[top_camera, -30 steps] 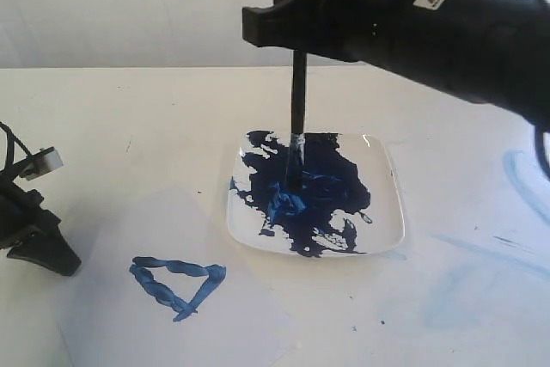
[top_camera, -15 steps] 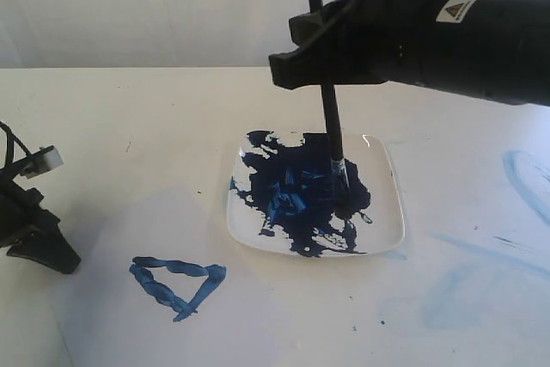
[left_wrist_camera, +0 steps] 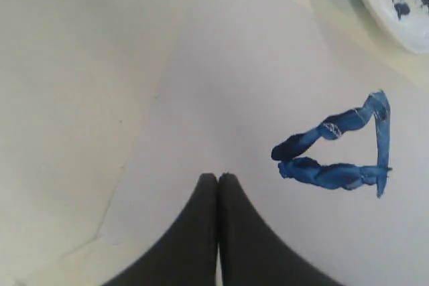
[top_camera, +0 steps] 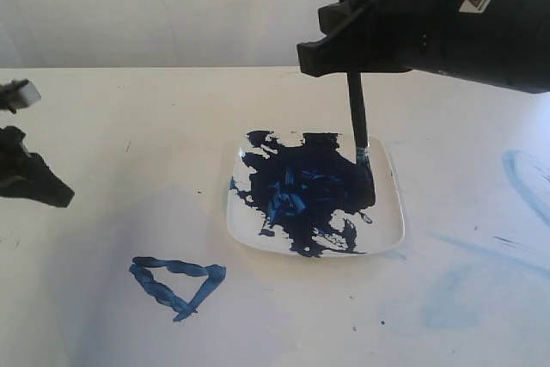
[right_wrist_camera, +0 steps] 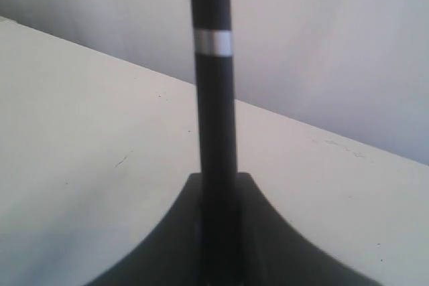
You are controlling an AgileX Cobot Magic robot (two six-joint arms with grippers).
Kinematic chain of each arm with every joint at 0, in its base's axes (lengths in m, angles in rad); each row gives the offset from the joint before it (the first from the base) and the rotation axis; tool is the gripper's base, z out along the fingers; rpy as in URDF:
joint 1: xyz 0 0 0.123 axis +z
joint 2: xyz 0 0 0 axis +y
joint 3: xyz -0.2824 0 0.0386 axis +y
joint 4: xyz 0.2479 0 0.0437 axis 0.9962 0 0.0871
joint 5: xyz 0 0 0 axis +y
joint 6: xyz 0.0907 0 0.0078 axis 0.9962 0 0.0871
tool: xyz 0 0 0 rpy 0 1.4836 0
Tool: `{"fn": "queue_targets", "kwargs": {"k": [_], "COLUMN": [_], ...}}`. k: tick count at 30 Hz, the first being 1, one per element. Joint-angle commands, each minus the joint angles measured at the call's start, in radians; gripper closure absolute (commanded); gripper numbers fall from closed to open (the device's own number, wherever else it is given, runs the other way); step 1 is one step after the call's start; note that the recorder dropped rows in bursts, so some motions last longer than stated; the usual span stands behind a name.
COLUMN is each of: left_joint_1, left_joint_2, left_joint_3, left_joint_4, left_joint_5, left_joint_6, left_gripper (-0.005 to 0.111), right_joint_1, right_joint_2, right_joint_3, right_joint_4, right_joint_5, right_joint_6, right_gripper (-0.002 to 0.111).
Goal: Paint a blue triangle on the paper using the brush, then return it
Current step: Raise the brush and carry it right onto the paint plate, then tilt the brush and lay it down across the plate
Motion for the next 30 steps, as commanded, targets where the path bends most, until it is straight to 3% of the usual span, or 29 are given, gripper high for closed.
{"fn": "queue_targets", "kwargs": {"k": [1,11,21,30], "left_joint_1": [0.000,0.000,0.000,0.000], "left_joint_2": [-0.166,-0.489,-0.702,-0.868], "left_joint_3": [0.036,0.132,0.187,0.312], "left_joint_4": [-0.030,-0.032,-0.035,-0.082], "left_joint_5": [-0.033,-0.127,-0.104,-0.268], "left_joint_6": [0.007,-0.039,-0.062,-0.062], "left_gripper": [0.107,0.107,0.107,0.107], "right_joint_1": [-0.008,-0.005,-0.011,-0.148], "right_joint_2": [-0.008,-0.008,-0.008,-0.004], "right_joint_3": [0.003,0.003,-0.053,-0.192], "right_joint_4": [-0.012,0.051,0.103,0.327], "right_joint_5": [-0.003,0.039,0.041,0.151], "right_joint_6": [-0.014,-0.005,-0.005,0.006], "right_gripper": [0.108,0.108,0.108,0.108]}}
